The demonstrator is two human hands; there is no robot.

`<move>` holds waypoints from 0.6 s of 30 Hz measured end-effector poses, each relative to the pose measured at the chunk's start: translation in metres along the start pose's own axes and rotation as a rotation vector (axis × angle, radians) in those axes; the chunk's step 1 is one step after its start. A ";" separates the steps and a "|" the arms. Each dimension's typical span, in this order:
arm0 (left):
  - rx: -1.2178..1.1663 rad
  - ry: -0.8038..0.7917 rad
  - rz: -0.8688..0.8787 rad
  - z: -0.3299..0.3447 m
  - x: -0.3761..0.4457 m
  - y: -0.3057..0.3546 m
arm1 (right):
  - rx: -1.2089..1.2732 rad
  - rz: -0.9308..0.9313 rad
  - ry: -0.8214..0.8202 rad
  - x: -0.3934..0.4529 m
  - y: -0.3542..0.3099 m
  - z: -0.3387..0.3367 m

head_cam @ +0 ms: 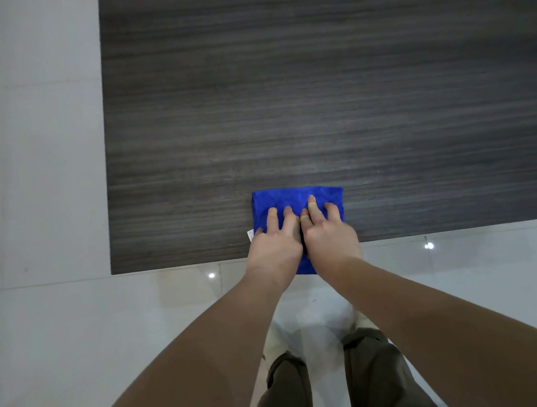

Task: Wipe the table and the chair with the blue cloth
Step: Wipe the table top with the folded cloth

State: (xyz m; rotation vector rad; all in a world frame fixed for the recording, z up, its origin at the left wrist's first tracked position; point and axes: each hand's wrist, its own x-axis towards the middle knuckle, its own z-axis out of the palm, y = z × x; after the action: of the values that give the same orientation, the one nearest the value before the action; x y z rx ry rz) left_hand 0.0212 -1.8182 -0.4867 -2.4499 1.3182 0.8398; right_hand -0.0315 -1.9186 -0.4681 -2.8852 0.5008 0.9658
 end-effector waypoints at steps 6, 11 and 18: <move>-0.014 0.017 -0.016 0.002 0.001 -0.005 | 0.028 0.000 -0.042 0.001 -0.005 -0.006; -0.041 -0.005 -0.015 0.002 0.003 -0.003 | 0.034 -0.024 -0.038 0.002 -0.002 -0.005; -0.022 -0.017 0.004 -0.005 0.001 -0.003 | 0.039 -0.013 -0.030 0.001 -0.004 -0.004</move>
State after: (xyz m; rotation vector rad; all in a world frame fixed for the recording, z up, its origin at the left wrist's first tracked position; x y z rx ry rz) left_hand 0.0253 -1.8193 -0.4836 -2.4520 1.3148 0.8791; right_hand -0.0271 -1.9158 -0.4662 -2.8316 0.4929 0.9848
